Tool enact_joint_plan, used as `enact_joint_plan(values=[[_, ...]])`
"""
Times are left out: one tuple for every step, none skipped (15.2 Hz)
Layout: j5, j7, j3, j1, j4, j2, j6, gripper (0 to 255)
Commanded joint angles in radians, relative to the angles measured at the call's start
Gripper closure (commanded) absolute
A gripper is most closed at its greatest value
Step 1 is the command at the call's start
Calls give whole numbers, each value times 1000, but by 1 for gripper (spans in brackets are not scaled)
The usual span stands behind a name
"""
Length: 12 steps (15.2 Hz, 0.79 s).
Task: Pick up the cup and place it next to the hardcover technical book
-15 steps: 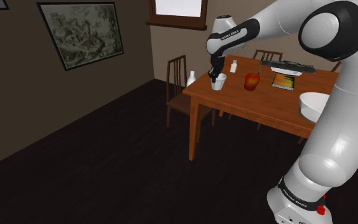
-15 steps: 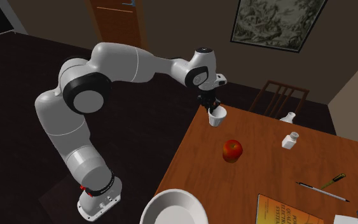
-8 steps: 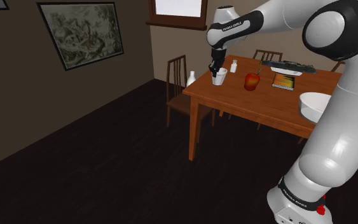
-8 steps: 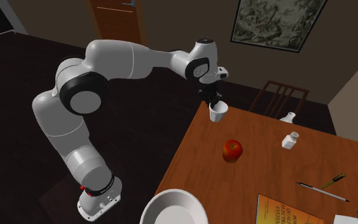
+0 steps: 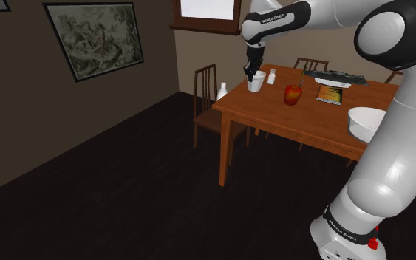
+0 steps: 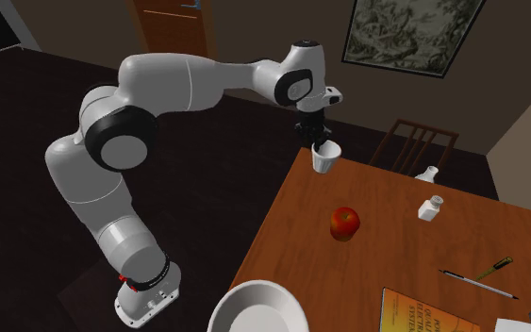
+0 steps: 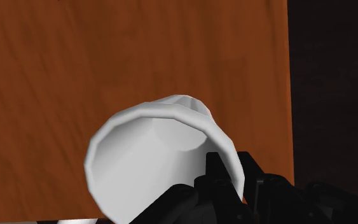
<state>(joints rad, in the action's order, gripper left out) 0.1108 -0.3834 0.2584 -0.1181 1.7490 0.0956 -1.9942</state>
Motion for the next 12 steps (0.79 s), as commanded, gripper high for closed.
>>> enact_joint_plan(values=[[0,-3,0,0,-23,-3,26,255],[-1,-4,0,0,-36,-4,40,255],[-1,-6,0,0,-49,-4,53,255],[-2,-7,0,0,-62,-4,66,255],[-2,-9,0,0,-76,-4,80,255],[-3,-11,0,0,-90,-3,93,255],[-4,-12,0,0,-104,-3,107,255],[-5,-14,0,0,-119,-2,120,255],[-5,-16,0,0,-134,0,134,255],[-6,-18,0,0,-149,1,148,255],[-7,-19,0,-1,-165,3,161,255],[-8,-21,0,-1,-181,5,175,255]])
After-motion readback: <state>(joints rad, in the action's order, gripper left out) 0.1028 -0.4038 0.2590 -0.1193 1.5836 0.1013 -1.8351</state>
